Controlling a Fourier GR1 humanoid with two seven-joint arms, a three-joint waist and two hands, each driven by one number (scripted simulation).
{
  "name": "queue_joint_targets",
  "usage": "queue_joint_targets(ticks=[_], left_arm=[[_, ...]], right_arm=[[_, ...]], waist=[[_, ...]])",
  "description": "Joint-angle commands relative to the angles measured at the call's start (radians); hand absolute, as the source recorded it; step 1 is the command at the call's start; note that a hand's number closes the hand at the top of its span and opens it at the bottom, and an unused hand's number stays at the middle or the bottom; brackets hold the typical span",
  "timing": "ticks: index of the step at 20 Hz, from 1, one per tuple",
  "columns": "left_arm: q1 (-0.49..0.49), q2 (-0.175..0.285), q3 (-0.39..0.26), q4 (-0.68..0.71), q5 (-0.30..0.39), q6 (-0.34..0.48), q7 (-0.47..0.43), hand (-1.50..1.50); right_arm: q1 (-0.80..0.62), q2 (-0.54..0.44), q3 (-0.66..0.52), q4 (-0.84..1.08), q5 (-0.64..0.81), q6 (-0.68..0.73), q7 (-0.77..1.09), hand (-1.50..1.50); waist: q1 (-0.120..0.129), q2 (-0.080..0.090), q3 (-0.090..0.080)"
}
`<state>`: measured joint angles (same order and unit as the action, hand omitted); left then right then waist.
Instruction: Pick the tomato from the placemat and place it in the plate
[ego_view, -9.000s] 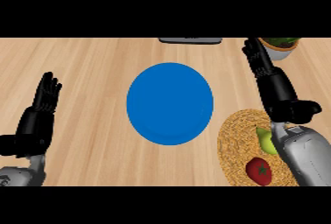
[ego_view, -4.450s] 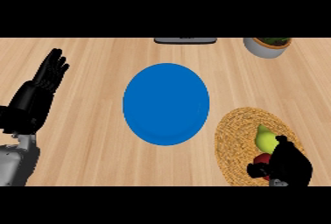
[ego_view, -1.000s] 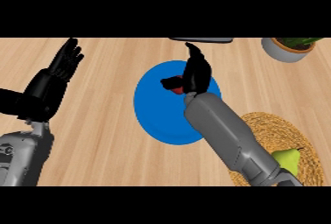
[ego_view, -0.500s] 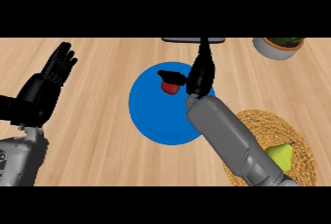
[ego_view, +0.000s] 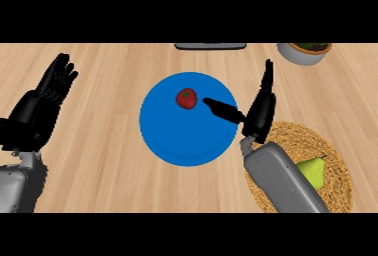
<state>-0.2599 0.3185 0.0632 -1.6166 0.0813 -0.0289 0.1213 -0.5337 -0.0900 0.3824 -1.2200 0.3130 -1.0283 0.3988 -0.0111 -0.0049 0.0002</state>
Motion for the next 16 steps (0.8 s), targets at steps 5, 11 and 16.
queue_joint_targets(ticks=[5,11,16], left_arm=[[0.062,-0.007,0.029,0.003,0.01,-0.037,-0.059,0.0],[-0.022,-0.003,0.028,0.038,-0.018,-0.043,-0.004,0.0],[0.024,-0.004,0.063,-0.003,0.002,-0.083,-0.021,0.0]], right_arm=[[0.37,-0.181,0.046,-0.45,0.037,0.087,0.036,-1.5],[0.576,-0.277,-0.052,-0.597,-0.106,0.176,-0.115,-1.5],[0.632,-0.253,-0.094,-0.593,-0.087,0.221,-0.182,-1.5]], waist=[[-0.005,0.0,-0.001],[-0.002,0.004,0.0],[0.009,0.004,0.0]])
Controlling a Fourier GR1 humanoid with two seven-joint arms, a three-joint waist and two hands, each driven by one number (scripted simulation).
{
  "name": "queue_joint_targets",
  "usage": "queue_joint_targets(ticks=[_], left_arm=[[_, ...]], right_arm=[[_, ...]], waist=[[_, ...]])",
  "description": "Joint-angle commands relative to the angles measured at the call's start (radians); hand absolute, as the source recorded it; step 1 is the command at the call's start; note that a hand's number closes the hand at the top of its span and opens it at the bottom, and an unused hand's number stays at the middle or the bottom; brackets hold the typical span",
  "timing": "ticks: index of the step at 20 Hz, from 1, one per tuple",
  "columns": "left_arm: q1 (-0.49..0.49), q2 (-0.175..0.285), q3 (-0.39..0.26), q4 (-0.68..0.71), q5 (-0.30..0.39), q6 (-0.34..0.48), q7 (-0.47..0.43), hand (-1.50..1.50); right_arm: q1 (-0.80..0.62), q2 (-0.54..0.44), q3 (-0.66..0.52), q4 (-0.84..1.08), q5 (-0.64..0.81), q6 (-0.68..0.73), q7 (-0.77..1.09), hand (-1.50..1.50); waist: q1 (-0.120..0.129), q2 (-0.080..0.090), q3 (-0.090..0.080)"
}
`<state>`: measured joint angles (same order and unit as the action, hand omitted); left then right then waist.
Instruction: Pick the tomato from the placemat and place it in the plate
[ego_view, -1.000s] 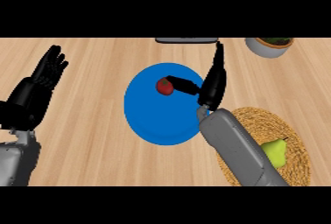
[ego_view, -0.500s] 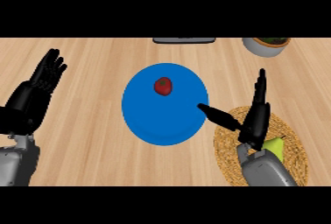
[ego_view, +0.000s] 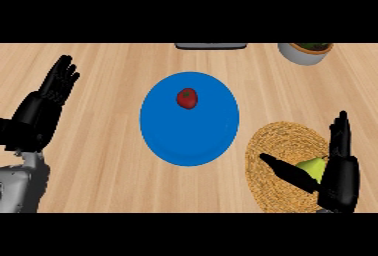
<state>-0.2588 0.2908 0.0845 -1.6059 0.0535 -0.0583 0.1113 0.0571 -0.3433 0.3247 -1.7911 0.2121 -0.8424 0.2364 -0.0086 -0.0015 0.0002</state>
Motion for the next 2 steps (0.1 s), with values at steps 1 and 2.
queue_joint_targets(ticks=[1,2], left_arm=[[-0.017,0.026,0.043,0.027,0.011,-0.032,-0.019,0.0],[0.005,-0.008,0.023,0.021,-0.002,-0.011,-0.031,0.0]], right_arm=[[0.126,-0.038,-0.072,-0.054,-0.061,0.043,-0.121,-1.5],[0.118,-0.061,-0.08,-0.078,0.011,0.035,-0.01,-1.5]], waist=[[0.001,0.001,0.0],[0.001,0.0,0.0]])
